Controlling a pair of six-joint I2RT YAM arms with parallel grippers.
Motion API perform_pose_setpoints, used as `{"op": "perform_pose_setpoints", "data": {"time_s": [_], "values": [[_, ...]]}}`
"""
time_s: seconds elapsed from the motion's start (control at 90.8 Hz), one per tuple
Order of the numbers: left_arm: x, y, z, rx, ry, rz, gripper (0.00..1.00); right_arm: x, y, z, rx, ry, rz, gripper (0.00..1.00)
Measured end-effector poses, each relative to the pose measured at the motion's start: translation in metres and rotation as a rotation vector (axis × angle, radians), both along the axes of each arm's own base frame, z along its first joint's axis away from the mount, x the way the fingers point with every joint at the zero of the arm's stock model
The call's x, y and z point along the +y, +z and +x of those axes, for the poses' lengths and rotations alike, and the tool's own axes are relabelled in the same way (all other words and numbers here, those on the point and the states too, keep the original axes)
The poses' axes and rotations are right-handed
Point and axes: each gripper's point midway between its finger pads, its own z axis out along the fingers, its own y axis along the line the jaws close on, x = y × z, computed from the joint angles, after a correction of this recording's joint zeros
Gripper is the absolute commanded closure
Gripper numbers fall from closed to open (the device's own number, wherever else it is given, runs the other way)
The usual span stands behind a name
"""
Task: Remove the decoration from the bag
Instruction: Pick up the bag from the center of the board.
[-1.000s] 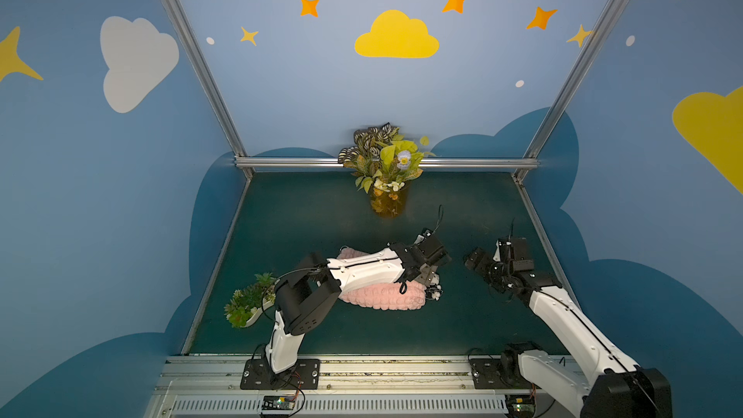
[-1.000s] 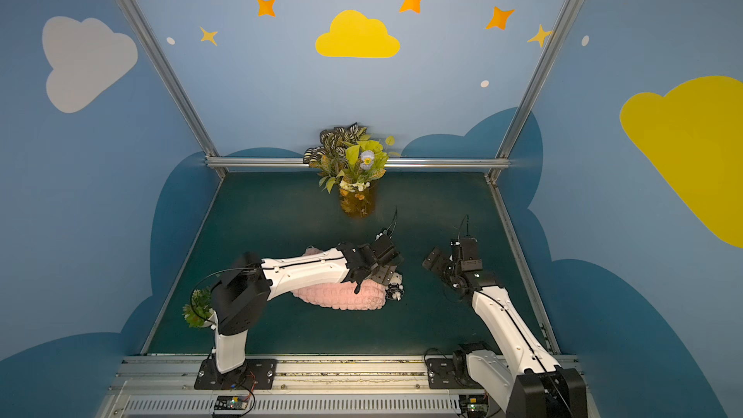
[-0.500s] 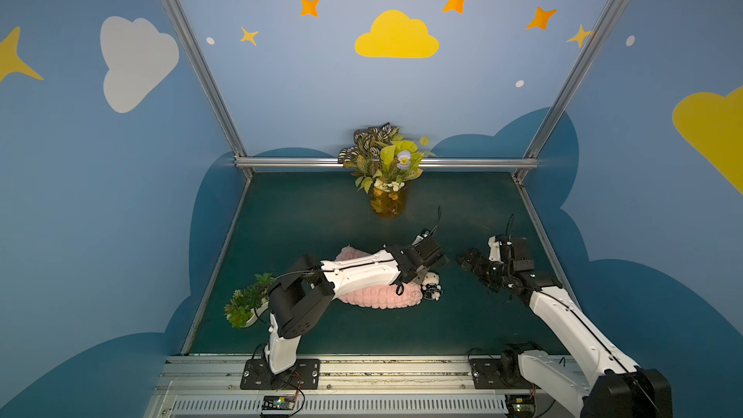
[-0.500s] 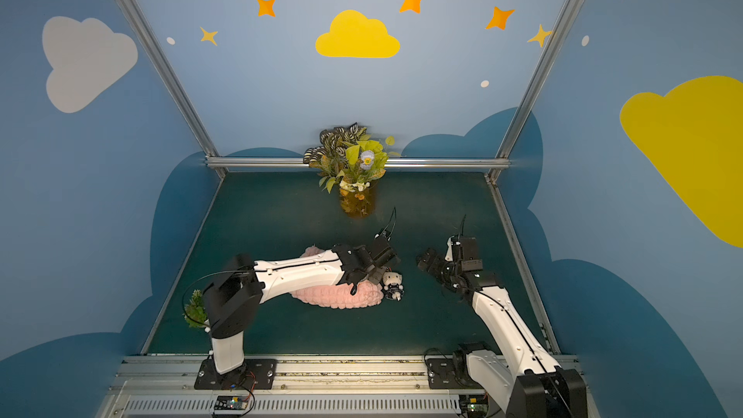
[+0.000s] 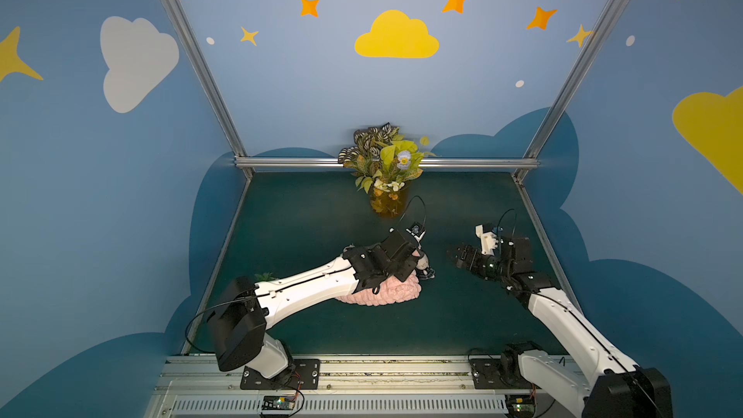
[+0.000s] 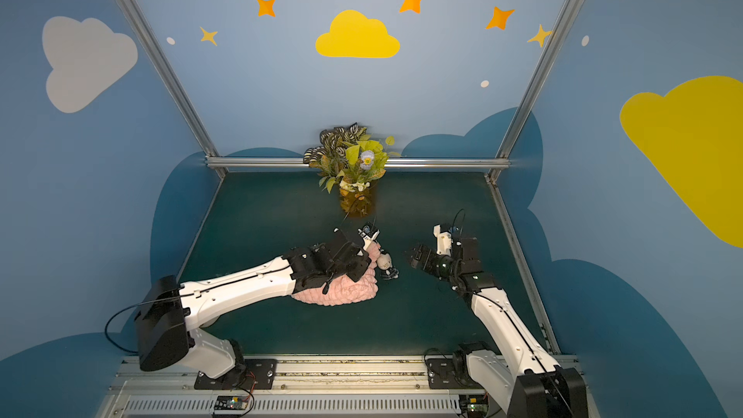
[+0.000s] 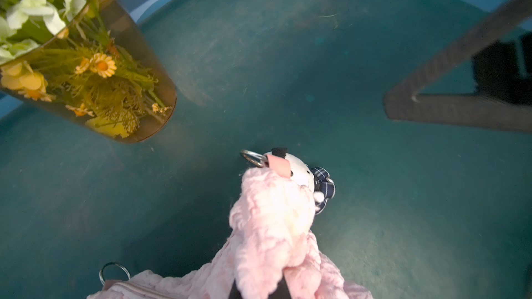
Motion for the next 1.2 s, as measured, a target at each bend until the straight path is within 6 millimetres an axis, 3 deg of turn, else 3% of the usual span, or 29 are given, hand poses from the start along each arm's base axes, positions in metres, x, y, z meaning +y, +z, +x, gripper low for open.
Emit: {"op": "perform_pose_setpoints", "data": {"time_s": [0.297, 0.518, 0.958, 1.2], "values": [[0.022, 0.027, -0.020, -0.025, -0.169, -0.106, 0.98, 0.013, 0.043, 0.002, -0.209, 0.089, 0.065, 0.03], [0.032, 0.058, -0.018, -0.035, -0.245, -0.229, 0.98, 0.033, 0.037, 0.005, -0.203, 0.170, 0.125, 0.05], [0.019, 0.071, -0.033, 0.066, -0.417, -0.325, 0.98, 0.073, 0.025, 0.000, -0.196, 0.390, 0.202, 0.09], [0.017, 0.083, -0.037, 0.081, -0.463, -0.344, 0.98, 0.082, 0.032, -0.006, -0.227, 0.455, 0.230, 0.11]]}}
